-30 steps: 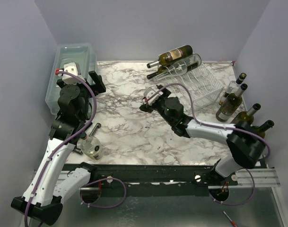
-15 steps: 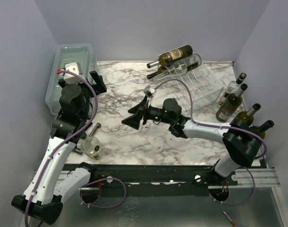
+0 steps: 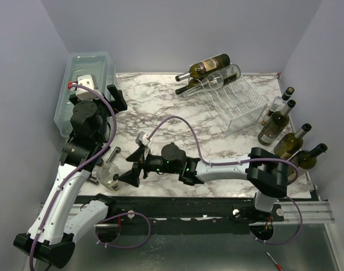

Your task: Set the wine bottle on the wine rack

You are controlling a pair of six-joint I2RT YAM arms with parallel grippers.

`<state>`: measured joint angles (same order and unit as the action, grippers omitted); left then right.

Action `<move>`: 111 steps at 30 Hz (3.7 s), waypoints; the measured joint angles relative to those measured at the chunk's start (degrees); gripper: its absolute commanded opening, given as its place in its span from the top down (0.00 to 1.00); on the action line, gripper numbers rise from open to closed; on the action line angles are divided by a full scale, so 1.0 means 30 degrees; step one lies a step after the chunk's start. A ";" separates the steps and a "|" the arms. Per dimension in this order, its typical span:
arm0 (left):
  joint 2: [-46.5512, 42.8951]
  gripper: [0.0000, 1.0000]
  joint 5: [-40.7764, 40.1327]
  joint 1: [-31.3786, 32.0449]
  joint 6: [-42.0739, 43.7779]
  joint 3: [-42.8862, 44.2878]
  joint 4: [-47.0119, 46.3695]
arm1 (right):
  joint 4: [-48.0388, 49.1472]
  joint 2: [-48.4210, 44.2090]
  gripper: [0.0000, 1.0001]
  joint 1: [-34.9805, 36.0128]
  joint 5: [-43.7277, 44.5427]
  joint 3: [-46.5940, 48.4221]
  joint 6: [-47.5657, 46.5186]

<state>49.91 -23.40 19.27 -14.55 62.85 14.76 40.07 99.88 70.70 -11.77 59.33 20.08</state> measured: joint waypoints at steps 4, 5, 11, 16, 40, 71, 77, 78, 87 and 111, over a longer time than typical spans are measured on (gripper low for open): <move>-0.0007 0.01 0.0000 0.0000 -0.0007 -0.0007 -0.0022 | 0.0204 0.1362 0.05 0.0546 0.1217 0.0291 -0.0838; -0.0007 0.01 0.0000 0.0000 -0.0007 -0.0007 -0.0022 | 0.0204 0.1661 0.05 0.0663 0.1443 0.0481 -0.1056; -0.0087 0.01 0.0007 0.0058 -0.0007 -0.0007 -0.0029 | 0.0918 0.2579 0.05 0.1668 0.3147 0.1341 -0.2696; -0.0131 0.01 0.0022 0.0175 -0.0007 -0.0007 -0.0029 | 0.1617 0.3534 0.05 0.2739 0.4386 0.2820 -0.4073; -0.1086 0.01 -0.0029 0.0248 0.0080 -0.0007 -0.0029 | 0.0270 0.7475 0.29 0.3118 0.8437 0.8320 -0.5595; -0.0947 0.01 -0.0109 0.0248 0.0153 -0.0007 -0.0022 | 0.4728 0.4226 1.00 0.3162 1.4513 0.2200 -1.1693; -0.0911 0.01 -0.0109 0.0248 0.0146 -0.0022 -0.0029 | 0.4233 0.2616 0.99 0.2346 1.4746 0.0510 -1.2662; -0.0903 0.01 -0.0109 0.0248 0.0146 -0.0036 -0.0029 | 0.4080 0.2273 0.99 0.2113 1.4746 0.0182 -1.2764; -0.0882 0.01 -0.0109 0.0248 0.0146 -0.0182 -0.0029 | 0.2069 -0.0503 0.99 -0.0138 1.4753 -0.1814 -1.3602; -0.0882 0.01 -0.0102 0.0372 0.0146 -0.0182 -0.0029 | -0.3781 -0.4561 1.00 -0.5588 1.2400 0.2164 -1.6728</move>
<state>47.27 -23.70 20.38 -14.11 62.30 14.68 28.73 86.19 53.93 25.43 65.82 -30.11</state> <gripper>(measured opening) 0.987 0.434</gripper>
